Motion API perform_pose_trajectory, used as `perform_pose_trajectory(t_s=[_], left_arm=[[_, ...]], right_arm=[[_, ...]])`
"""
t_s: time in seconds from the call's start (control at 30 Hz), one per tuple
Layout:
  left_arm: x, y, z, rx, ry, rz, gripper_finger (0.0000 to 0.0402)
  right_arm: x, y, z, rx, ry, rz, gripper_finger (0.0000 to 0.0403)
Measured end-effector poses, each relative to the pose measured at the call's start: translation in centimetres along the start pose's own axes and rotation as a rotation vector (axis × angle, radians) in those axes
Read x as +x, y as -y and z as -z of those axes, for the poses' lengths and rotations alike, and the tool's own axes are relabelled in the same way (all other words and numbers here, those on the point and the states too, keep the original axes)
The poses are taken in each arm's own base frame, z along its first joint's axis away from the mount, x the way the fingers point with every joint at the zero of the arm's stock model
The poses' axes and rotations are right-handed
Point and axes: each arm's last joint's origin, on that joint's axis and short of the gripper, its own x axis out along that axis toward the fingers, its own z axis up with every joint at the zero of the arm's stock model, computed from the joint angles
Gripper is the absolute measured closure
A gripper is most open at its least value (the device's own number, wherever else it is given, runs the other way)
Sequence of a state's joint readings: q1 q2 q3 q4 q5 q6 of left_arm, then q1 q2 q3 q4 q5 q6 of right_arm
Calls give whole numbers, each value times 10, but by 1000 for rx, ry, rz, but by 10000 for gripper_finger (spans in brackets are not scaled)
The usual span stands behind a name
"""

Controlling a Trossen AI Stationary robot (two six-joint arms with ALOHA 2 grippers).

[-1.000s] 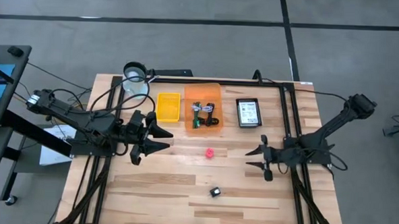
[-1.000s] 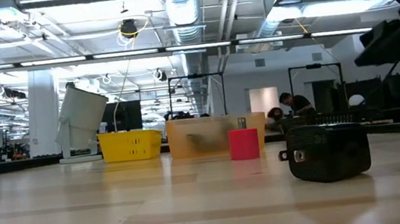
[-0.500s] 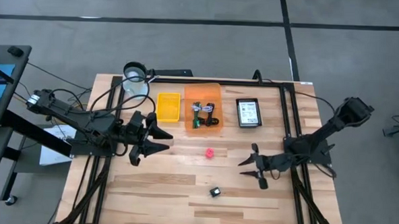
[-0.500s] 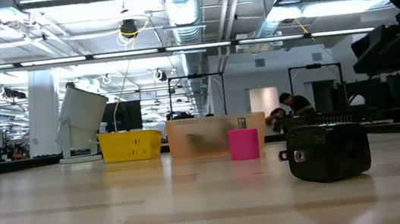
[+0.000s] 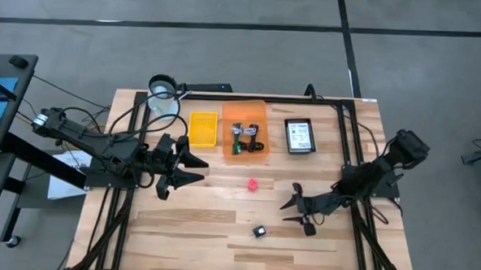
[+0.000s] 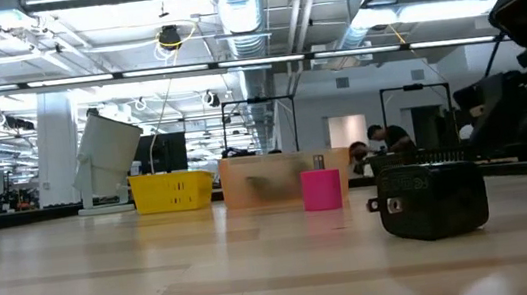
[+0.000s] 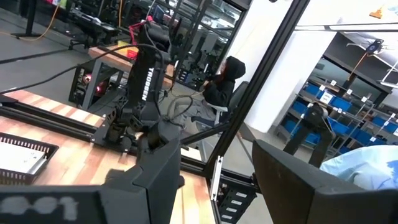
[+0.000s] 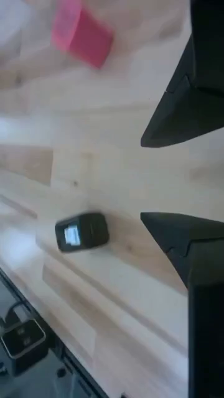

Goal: Pick and place items into bin
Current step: Put the black charger adapter into the yellow bin

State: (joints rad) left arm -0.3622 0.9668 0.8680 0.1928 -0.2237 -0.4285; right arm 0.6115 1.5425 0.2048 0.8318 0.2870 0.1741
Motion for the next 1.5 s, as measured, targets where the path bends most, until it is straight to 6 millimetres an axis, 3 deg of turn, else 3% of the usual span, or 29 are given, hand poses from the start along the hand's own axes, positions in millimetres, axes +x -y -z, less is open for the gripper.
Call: perform_pose_trajectory(t_s=[0.13, 0.37, 0.57, 0.73, 0.93, 1.5], left_arm=[[0, 0, 0, -3, -1, 0, 212], [0, 0, 0, -16, -1, 0, 212], [0, 0, 0, -42, -4, 2, 212], [0, 0, 1, -51, -5, 2, 212], [0, 0, 1, -51, -5, 2, 212], [-1, 3, 2, -52, -13, 17, 212]], right_arm=[[11, -8, -7, -16, 22, -57, 197], [13, -4, -7, -77, 15, -118, 163], [24, -6, -5, -76, -26, -118, 161], [38, -11, -3, 30, -70, -203, 161], [40, -5, 0, 110, -112, -246, 163], [46, 4, -10, -102, -45, -241, 163]])
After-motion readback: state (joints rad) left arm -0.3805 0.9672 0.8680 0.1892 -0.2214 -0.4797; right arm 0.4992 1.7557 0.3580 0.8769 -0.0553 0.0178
